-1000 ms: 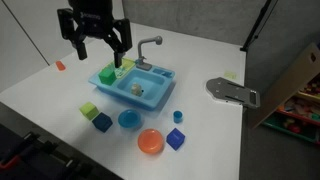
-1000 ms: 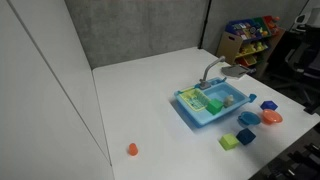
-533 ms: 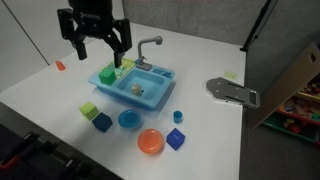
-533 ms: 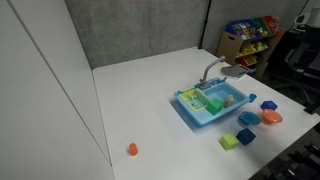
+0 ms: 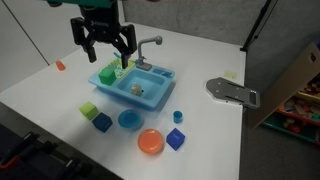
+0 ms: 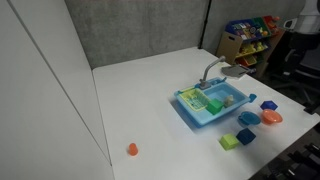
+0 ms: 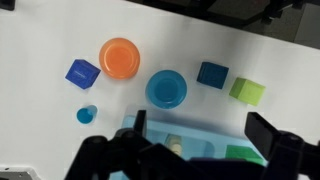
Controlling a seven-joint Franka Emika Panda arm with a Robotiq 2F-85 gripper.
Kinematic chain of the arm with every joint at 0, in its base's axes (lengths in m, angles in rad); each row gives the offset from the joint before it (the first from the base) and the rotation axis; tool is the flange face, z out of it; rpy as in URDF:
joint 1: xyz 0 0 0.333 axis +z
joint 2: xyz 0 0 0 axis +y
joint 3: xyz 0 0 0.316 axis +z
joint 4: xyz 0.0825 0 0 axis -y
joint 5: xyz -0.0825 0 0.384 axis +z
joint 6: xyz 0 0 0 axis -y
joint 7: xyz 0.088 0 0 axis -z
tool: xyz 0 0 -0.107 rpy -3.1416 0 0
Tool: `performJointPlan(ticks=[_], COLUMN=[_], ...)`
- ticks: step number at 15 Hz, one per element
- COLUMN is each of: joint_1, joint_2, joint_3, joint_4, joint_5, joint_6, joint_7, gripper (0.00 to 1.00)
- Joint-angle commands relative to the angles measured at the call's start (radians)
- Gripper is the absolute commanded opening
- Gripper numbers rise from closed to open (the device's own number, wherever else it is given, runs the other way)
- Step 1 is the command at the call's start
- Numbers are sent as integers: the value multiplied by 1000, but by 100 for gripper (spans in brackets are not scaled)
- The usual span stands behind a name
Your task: Put the blue cup in the sink
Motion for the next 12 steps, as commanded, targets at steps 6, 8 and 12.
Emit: performJointPlan(ticks=[6,8,12], joint_1=[-21,-24,-29], joint_2=[181,226,321], joint_3=[31,32,24], joint_4=[101,124,171], joint_5=[-9,-15,-23], joint_6=[135,166,232], joint_7=[72,118,254], gripper=[100,100,100])
